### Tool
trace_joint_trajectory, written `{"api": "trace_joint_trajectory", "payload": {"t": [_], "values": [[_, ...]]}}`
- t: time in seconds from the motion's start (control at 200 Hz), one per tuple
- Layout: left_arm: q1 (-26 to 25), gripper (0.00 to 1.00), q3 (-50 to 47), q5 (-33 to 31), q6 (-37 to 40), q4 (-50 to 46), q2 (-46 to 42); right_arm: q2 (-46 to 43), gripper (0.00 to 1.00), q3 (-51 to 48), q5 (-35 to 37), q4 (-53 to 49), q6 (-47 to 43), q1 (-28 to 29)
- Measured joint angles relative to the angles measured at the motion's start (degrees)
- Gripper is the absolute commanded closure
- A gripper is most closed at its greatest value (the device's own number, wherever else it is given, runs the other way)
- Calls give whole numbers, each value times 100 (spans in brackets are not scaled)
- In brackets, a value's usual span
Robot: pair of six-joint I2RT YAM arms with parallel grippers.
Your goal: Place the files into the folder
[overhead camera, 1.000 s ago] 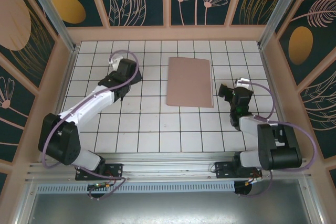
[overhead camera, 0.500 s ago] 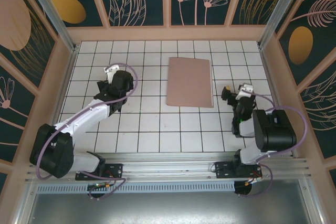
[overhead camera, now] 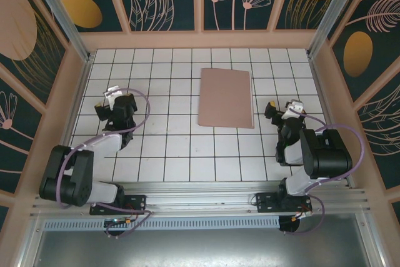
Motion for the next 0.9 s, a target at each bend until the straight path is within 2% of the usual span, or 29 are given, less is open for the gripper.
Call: {"api": "trace_joint_trajectory", "payload": {"t": [0.205, 0.35, 0.505, 0.605, 0.896], "values": [[369, 1, -166, 651, 173, 835, 715, 0, 1, 0, 0, 2, -2, 0], [675, 1, -319, 1182, 267, 1613, 802, 0, 1, 0, 0, 2, 0, 0], [778, 1, -1357, 1589, 339, 2962, 540, 0, 1, 0, 0, 11, -2, 0], [778, 1, -1958, 1716, 376, 3917, 667, 0, 1, -7, 0, 76, -2, 0], [809, 1, -1655, 1956, 415, 4151, 702, 0, 1, -35, 0, 201, -2, 0]]}}
